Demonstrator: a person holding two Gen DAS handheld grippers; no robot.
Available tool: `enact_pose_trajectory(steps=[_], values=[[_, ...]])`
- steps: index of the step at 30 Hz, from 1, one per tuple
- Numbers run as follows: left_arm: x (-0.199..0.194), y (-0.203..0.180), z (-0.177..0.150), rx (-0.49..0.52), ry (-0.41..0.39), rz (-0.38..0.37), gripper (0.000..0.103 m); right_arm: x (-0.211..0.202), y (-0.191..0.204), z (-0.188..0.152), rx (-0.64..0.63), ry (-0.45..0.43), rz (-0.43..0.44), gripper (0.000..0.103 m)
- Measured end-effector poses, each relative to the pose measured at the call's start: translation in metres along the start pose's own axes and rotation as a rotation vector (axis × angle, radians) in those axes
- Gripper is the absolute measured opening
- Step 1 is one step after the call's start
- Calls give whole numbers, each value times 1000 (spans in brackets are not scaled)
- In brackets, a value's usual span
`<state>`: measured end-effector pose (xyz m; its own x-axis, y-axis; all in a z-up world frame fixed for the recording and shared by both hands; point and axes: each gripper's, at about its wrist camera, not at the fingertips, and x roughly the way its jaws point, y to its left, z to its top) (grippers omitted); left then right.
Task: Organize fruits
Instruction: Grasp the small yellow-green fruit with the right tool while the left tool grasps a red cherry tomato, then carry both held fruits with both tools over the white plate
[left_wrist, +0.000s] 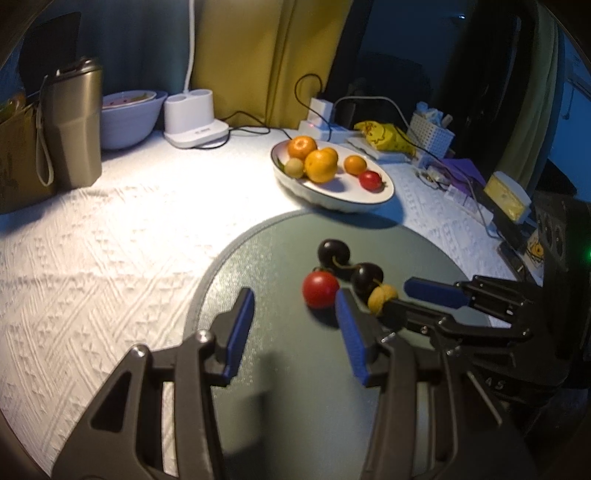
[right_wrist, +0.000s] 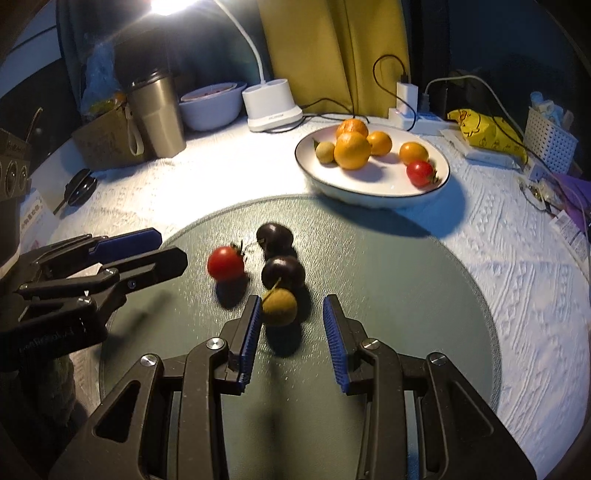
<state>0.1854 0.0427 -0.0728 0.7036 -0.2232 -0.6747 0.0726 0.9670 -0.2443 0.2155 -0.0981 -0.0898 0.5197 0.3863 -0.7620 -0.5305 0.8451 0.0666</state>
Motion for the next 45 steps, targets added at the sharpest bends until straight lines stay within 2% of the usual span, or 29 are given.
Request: enact_pose_trajectory(steps=[15, 18, 35, 36, 37, 40, 45], values=[[13, -4, -2, 13, 37, 2, 47, 14, 3, 0, -31, 30, 26, 36], [19, -8, 0, 20, 45, 2, 47, 14, 1, 0, -32, 28, 27, 27], [45, -21, 9, 72, 94, 14, 46, 6, -22, 3, -6, 7, 16, 27], [45, -21, 9, 72, 92, 11, 46, 6, -23, 3, -5, 5, 16, 27], [46, -21, 10, 73, 93, 10, 40, 6, -23, 3, -4, 3, 16, 27], [46, -21, 10, 79, 97, 5, 30, 5, -24, 4, -5, -1, 14, 27], [43, -21, 10, 80, 94, -2, 28, 2, -25, 5, -7, -8, 11, 27]])
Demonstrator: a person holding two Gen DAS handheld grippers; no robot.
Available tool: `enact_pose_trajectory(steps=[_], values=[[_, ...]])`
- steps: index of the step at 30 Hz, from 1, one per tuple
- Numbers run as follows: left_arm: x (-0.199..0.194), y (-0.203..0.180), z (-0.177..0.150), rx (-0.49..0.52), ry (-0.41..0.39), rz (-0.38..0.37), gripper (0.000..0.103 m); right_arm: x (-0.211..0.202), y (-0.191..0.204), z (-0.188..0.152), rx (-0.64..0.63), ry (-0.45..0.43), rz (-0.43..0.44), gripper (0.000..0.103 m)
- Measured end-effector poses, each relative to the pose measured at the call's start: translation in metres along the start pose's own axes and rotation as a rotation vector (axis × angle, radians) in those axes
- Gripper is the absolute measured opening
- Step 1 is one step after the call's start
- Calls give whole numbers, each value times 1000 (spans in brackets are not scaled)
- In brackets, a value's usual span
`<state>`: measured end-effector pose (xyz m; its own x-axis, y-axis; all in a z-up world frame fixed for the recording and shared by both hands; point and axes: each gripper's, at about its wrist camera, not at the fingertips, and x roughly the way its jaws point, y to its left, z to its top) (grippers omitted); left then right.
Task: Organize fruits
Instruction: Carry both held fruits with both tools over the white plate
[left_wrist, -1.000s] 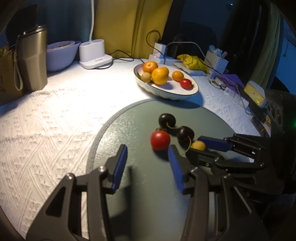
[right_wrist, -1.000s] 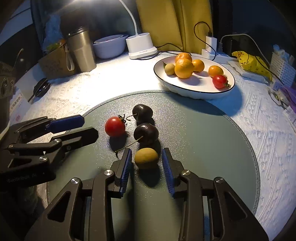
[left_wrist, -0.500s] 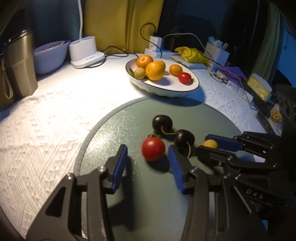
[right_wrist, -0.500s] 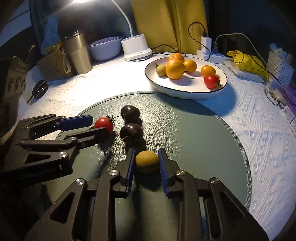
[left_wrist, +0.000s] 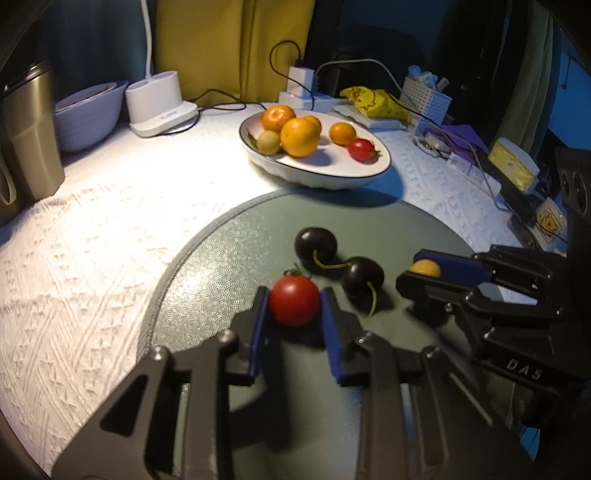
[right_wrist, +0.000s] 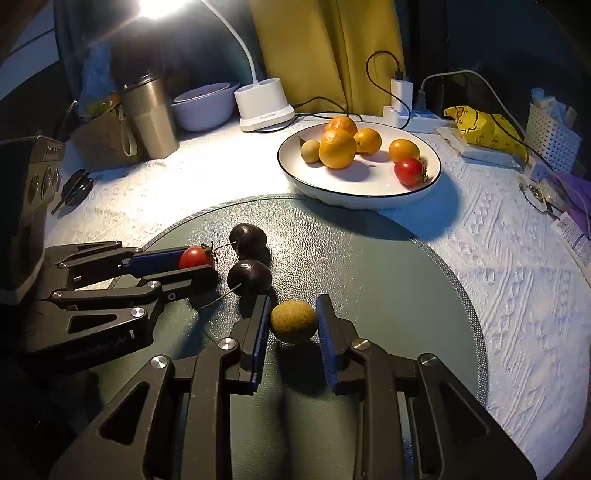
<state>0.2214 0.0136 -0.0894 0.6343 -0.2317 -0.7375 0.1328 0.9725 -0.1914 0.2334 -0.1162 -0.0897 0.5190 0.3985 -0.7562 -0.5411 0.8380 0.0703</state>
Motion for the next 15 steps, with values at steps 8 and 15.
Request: enact_pose_trajectory(steps=[8, 15], values=[[-16, 0, 6, -1, -35, 1, 28, -8, 1, 8, -13, -21, -6, 27], [-30, -3, 22, 16, -78, 16, 28, -14, -1, 18, -18, -44, -9, 27]])
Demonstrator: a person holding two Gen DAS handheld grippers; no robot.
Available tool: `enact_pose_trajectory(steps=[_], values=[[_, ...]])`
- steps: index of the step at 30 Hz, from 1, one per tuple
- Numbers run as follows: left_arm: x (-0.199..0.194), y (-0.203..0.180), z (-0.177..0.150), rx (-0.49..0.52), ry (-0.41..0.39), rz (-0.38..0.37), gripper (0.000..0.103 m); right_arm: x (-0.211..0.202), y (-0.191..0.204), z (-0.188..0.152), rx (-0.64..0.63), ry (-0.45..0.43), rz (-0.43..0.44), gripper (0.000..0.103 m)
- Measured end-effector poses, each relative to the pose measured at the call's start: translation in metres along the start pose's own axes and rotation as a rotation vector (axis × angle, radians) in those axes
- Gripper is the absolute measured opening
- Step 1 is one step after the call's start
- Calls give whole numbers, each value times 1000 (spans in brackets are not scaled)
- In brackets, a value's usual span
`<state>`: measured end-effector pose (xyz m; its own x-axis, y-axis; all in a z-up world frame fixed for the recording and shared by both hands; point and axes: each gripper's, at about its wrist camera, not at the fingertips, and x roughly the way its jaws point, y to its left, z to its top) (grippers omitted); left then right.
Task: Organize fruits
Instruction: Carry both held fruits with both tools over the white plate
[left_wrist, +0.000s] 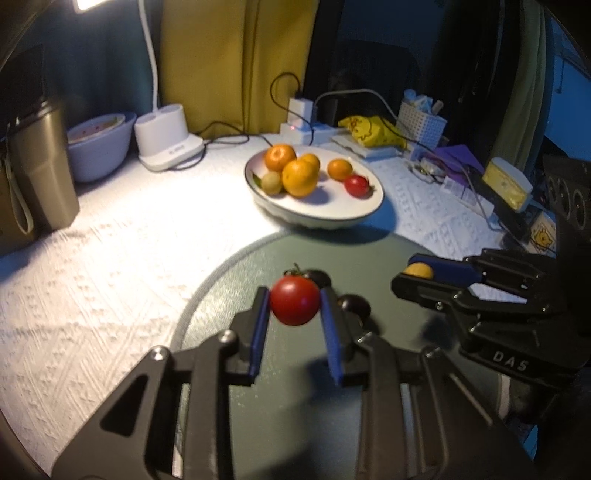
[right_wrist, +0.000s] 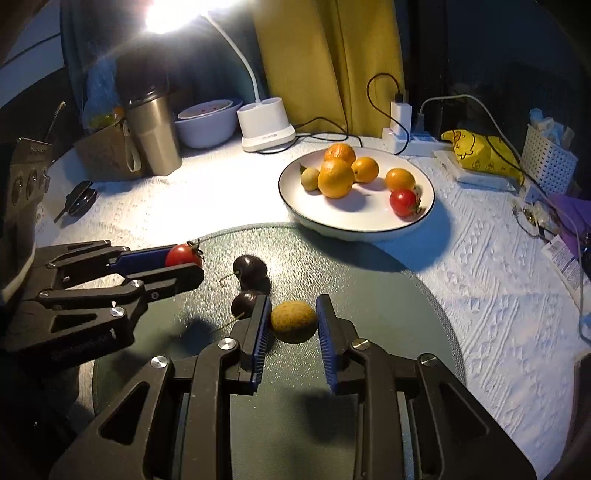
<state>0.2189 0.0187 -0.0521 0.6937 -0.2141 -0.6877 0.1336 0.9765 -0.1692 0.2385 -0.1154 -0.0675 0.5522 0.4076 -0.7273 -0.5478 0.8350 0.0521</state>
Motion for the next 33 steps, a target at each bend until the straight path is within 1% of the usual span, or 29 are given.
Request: enact_pose_trajectory(steps=[7, 15, 33], values=[[-1, -2, 14, 9, -18, 4, 28, -4, -8, 11, 1, -23, -5, 27], [8, -5, 30, 26, -19, 2, 28, -4, -22, 25, 9, -44, -11, 27], [50, -8, 62, 47, 3, -9, 28, 19, -61, 52, 36, -49, -13, 27]])
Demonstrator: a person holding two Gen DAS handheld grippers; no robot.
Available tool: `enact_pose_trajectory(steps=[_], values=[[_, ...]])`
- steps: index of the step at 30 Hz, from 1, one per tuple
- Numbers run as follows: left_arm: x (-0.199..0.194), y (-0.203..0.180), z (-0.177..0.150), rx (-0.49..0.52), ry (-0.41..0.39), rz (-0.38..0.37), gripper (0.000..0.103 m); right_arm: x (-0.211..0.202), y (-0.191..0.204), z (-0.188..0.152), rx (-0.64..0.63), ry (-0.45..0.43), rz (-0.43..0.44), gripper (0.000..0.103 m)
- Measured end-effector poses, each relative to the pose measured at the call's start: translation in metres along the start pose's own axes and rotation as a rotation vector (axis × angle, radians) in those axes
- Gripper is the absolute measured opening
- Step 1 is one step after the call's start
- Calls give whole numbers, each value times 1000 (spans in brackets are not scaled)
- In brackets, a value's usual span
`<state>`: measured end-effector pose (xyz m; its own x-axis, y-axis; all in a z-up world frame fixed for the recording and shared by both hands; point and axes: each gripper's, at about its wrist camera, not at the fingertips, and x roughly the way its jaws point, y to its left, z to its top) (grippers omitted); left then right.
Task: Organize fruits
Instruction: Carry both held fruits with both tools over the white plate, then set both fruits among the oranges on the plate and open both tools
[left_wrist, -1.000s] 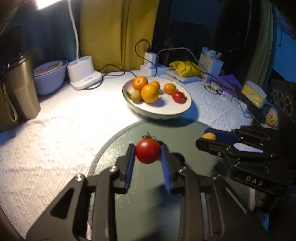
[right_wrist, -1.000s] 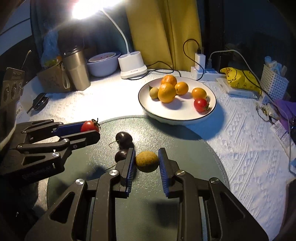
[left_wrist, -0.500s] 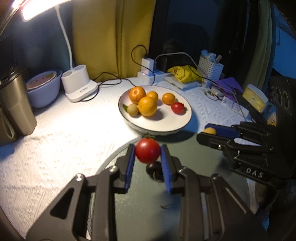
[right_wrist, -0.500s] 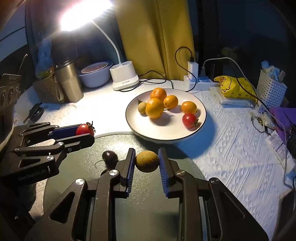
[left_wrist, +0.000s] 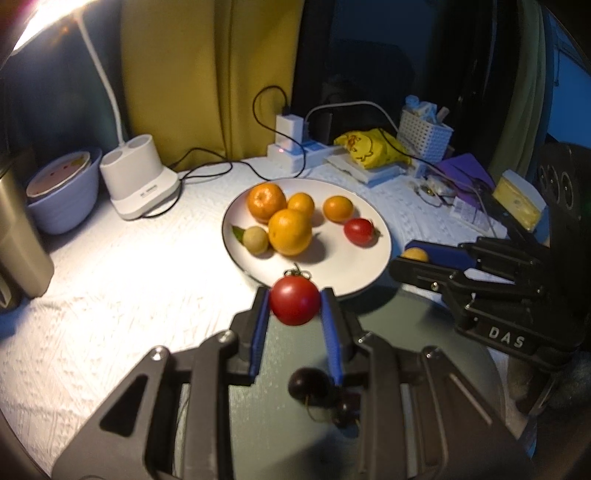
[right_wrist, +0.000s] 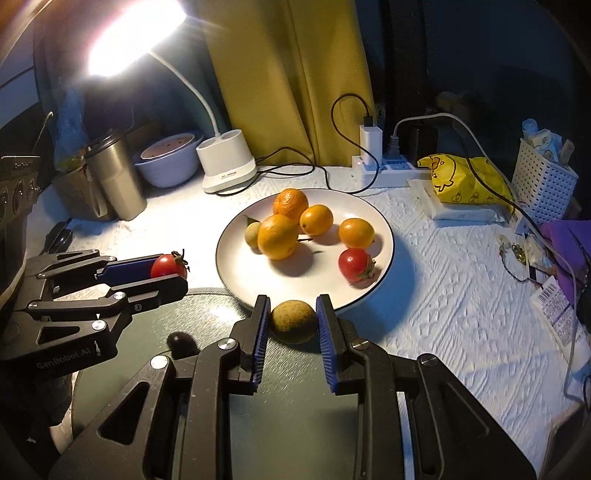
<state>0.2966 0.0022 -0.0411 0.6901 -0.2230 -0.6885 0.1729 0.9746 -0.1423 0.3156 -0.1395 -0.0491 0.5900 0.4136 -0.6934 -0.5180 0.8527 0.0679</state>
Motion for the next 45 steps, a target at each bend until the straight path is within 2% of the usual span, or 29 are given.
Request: enact_pose_trajectory(steps=[17, 27, 36, 45], values=[[50, 11, 16, -16, 45, 5, 28, 41, -18, 18, -4, 18, 8, 27], [64, 14, 22, -19, 47, 21, 29, 63, -22, 28, -11, 31, 20, 27], [60, 14, 22, -30, 41, 17, 30, 67, -22, 29, 1, 42, 12, 28], [32, 14, 18, -39, -1, 19, 31, 46, -18, 27, 10, 16, -11, 28]])
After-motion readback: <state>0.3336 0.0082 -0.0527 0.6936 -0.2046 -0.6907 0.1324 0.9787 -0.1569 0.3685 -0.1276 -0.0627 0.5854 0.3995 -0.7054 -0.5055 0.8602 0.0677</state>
